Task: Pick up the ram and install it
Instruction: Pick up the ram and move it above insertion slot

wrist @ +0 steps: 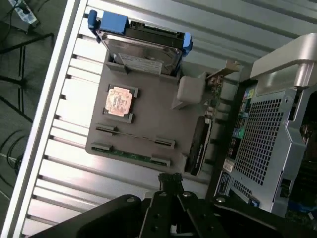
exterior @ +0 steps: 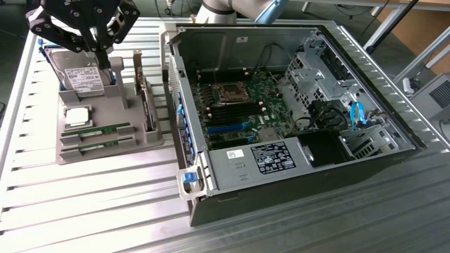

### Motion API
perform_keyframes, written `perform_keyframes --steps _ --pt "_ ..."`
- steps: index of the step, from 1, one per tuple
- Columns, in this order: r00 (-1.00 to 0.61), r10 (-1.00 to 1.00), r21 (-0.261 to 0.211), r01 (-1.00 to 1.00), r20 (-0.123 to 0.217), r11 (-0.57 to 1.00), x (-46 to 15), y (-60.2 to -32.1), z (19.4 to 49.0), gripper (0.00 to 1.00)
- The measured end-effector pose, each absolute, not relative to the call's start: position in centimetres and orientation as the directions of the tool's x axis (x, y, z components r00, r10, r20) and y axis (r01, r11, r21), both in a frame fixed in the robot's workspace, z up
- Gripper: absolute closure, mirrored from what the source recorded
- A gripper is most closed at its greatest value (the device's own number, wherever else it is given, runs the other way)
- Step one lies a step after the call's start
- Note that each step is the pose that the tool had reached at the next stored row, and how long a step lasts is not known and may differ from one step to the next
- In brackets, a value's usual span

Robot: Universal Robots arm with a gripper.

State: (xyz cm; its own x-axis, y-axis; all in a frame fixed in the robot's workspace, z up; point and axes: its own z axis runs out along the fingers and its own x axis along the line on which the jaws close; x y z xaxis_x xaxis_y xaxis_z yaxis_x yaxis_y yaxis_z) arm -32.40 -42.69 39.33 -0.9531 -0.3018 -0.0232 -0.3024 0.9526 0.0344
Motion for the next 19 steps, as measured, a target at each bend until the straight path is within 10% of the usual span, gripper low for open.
perform_keyframes --steps 19 --pt "-0.645 -0.764 0.006 -0.765 -0.005 0.645 -32.40 -42.69 39.33 0.91"
